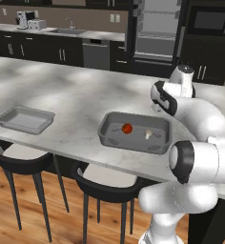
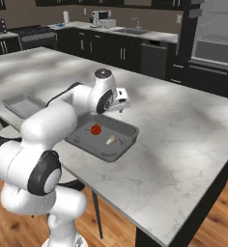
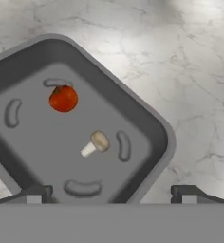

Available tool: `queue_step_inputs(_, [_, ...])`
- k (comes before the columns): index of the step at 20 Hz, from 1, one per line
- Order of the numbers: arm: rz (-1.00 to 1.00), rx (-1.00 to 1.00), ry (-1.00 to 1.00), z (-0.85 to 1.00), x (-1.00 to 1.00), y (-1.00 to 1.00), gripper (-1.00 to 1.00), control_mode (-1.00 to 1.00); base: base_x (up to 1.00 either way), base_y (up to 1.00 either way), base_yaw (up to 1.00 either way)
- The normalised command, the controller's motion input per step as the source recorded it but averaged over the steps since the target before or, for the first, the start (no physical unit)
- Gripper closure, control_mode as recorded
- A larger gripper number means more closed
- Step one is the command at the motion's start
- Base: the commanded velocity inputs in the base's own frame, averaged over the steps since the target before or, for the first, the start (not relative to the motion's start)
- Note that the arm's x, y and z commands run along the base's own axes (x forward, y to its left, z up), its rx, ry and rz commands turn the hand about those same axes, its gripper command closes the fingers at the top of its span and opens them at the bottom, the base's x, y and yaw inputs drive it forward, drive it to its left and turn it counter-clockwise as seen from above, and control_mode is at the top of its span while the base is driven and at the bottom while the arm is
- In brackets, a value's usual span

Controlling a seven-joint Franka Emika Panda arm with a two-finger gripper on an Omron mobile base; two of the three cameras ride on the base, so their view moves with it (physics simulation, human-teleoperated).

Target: Place the cold items (mushroom and tomato) from the fridge in one tupperware on the dining counter. Place the warm items (kebab skewer and hot dog) in the stove area in another tupperware.

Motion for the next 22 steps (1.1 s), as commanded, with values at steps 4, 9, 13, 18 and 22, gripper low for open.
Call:
queue_step_inputs(4, [0.01, -0.12, -0.12, 0.04, -1.0, 0.0, -1.0, -1.0, 0.0, 0.0, 0.0])
queue_step_inputs(9, [0.0, 0.0, -0.28, 0.0, -1.0, 0.07, -1.0, -1.0, 0.0, 0.0, 0.0])
queue_step_inputs(13, [0.0, -0.06, -0.12, -0.15, -1.0, 0.45, -1.0, -1.0, 0.0, 0.0, 0.0])
queue_step_inputs(18, [0.01, -0.21, 0.04, -0.28, -1.0, 0.88, -1.0, -1.0, 0.0, 0.0, 0.0])
queue_step_inputs(22, [0.0, 0.01, 0.02, -0.02, -1.0, 0.55, -1.0, -1.0, 0.0, 0.0, 0.0])
